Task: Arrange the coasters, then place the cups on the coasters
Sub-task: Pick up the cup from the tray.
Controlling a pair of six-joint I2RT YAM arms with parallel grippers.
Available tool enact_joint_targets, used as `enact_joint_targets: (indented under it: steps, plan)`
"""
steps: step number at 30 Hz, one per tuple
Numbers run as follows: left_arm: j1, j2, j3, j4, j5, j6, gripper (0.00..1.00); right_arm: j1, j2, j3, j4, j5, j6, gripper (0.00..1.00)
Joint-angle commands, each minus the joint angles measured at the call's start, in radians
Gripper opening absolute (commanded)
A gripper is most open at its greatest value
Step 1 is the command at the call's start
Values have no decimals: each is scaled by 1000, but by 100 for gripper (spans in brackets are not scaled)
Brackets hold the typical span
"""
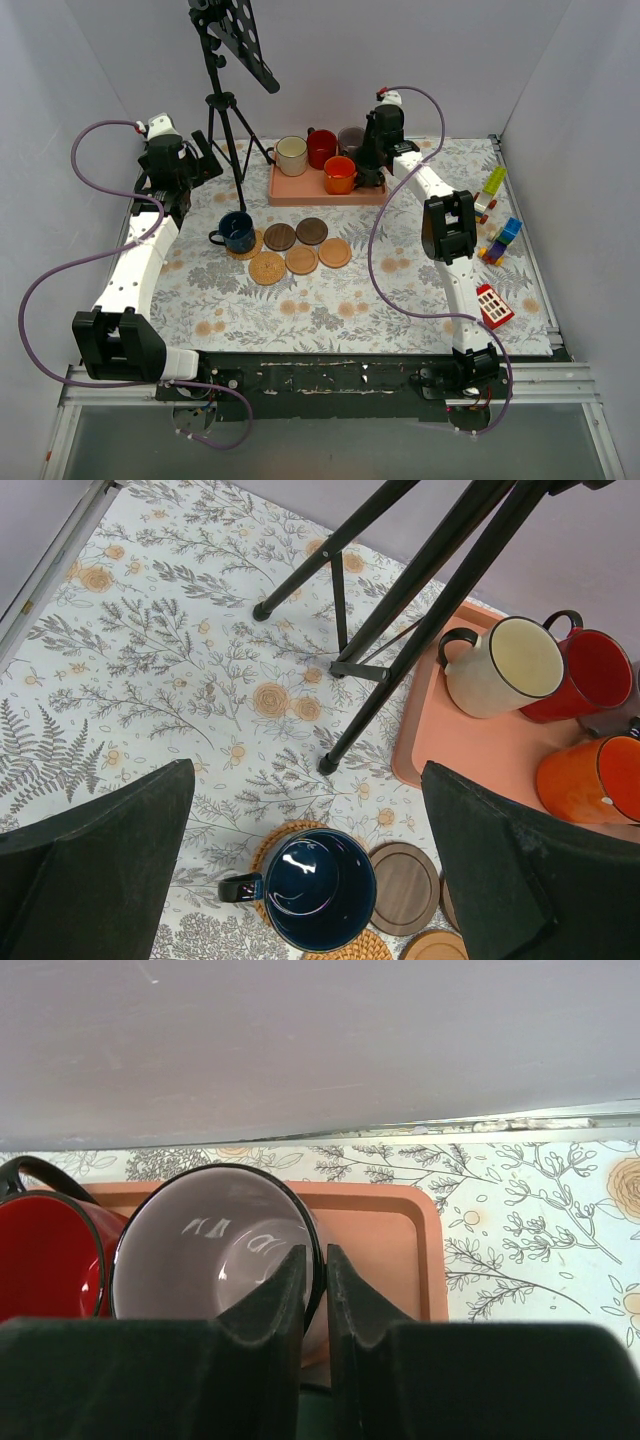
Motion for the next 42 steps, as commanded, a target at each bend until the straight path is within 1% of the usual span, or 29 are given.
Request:
enact_joint_targets:
  steps: [1,6,8,12,19,22,28,35,42]
  plan:
    - [5,-3,36,4,-5,8,98,-10,-47,16,11,72,81,17]
    - [5,-7,34,4,-3,7,98,-11,-55,15,18,90,137,10]
    - [5,-7,31,4,-3,11,98,-10,-63,14,20,102,151,1]
    - [5,-12,30,6,-3,14,98,-10,-98,-7,40,145,180,1]
    - [5,-6,34,21,1,14,98,-10,-164,-19,153,205,229,1]
    - [5,0,37,23,6,14,98,-10,-175,-10,189,202,252,1]
    - [5,2,39,23,10,16,98,-10,-193,-1,202,202,280,1]
    - [3,-1,39,27,12,21,98,-10,-234,-36,202,165,329,1]
    - [5,-3,37,32,20,17,98,-2,-297,-84,222,155,328,1]
